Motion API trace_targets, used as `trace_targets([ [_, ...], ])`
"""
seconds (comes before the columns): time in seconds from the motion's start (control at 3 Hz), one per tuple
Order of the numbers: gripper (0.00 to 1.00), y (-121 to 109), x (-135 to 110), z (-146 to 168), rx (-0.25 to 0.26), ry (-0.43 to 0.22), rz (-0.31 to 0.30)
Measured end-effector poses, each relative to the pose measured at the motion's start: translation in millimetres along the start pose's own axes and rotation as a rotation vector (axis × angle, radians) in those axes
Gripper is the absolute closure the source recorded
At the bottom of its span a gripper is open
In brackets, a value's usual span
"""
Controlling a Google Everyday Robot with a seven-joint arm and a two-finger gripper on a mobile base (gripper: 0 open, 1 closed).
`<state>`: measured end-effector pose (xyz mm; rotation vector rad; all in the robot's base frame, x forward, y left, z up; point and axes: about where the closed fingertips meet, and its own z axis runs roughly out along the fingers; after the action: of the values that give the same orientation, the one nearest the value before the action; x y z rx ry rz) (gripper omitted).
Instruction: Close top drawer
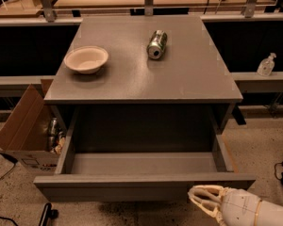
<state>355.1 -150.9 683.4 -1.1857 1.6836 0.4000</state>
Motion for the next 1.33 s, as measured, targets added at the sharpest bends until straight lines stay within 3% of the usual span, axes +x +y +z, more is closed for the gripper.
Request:
trace_targets([
  [0.33, 1.0, 3, 12, 44, -0.01, -0.083, -0.029],
  [0.67, 1.0, 3, 12, 44, -0.011, -0.083, -0.029],
  [1.33, 1.0, -22, 13, 56, -0.035, -0.103, -0.055],
])
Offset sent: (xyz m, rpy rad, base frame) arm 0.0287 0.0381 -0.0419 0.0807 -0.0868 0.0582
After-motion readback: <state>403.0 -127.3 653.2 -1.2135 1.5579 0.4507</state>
